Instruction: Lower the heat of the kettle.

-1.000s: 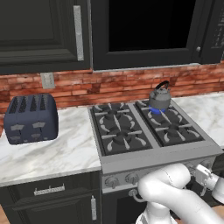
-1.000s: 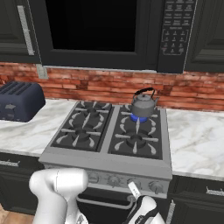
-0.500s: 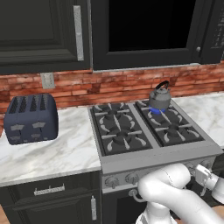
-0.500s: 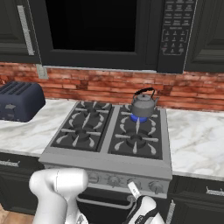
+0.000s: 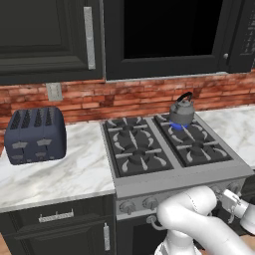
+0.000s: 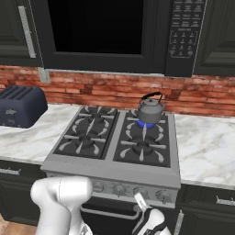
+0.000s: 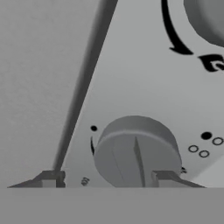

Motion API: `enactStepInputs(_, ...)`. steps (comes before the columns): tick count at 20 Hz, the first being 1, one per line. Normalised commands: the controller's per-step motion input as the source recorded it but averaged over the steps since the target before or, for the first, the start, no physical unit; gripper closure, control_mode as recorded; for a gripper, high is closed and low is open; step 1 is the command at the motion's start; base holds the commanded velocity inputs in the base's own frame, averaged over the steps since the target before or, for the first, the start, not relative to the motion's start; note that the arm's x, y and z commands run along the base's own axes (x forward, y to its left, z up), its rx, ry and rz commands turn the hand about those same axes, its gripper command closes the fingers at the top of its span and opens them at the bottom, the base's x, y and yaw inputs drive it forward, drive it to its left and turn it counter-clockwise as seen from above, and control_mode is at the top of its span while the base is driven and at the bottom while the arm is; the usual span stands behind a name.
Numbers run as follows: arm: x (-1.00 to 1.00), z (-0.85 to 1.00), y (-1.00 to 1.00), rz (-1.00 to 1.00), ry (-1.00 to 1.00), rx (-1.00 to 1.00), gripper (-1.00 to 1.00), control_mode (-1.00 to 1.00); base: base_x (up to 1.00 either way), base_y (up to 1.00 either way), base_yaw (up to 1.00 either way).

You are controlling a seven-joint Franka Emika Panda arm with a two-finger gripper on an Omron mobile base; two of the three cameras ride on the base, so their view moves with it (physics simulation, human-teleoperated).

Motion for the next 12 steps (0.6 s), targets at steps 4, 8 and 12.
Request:
enactStepInputs(4, 0.17, 0.00, 0.03, 0.00, -0.03, 0.01, 1.00, -1.00, 0.00, 0.00, 0.00)
enactStepInputs(8, 0.13, 0.00, 0.00, 0.00, -0.01, 0.08, 1.00, -1.00, 0.00, 0.00, 0.00)
enactStepInputs(12, 0.13, 0.11, 0.00, 0.00, 0.00, 0.12, 1.00, -1.00, 0.00, 0.00, 0.00)
